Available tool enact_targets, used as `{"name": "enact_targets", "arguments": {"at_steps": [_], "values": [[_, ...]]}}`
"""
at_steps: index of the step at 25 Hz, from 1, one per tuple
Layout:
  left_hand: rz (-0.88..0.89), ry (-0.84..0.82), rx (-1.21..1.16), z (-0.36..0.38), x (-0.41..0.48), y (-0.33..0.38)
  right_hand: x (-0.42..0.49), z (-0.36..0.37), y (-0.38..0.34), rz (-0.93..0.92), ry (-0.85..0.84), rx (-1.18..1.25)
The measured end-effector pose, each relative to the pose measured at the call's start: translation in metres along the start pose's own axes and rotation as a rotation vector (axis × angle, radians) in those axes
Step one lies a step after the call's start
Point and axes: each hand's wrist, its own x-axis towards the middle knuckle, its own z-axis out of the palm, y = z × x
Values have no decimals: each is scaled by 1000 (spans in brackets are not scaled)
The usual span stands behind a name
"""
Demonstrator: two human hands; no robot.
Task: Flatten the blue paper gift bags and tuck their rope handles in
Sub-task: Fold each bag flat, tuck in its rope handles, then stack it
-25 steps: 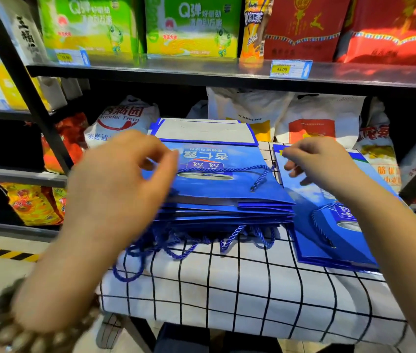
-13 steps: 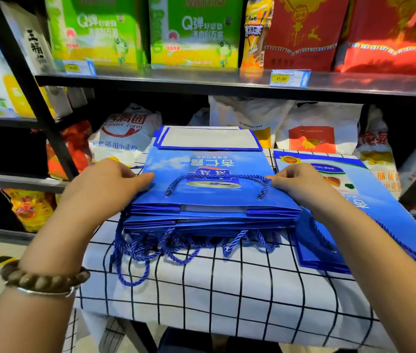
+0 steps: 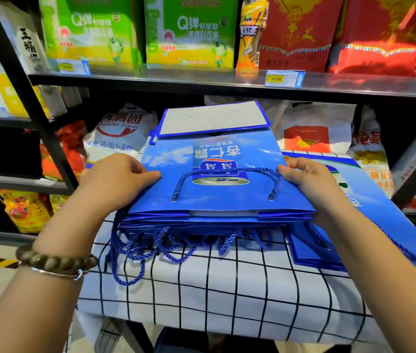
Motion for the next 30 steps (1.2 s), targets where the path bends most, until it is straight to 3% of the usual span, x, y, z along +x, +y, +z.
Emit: {"name": "enact_targets", "arguments": {"at_steps": [8, 12, 16, 22, 24, 27, 30], "values": [[290, 170, 40, 5, -27, 103, -15, -102, -17, -100, 253, -167], [393, 40, 216, 58, -32, 154, -28, -169, -1, -45, 380, -242], [434, -139, 376, 104, -40, 174, -32, -199, 28, 42, 370, -382], [450, -208, 629, 123, -43, 184, -16, -205, 60, 65, 352, -654], [511, -127, 683, 120, -46, 186, -14, -206, 63, 114, 342, -768], [713, 22, 447, 122, -58, 204, -16, -204, 51, 39, 422, -1070], [699, -291, 229, 147, -73, 220, -15, -183, 37, -145, 364, -1119]]}}
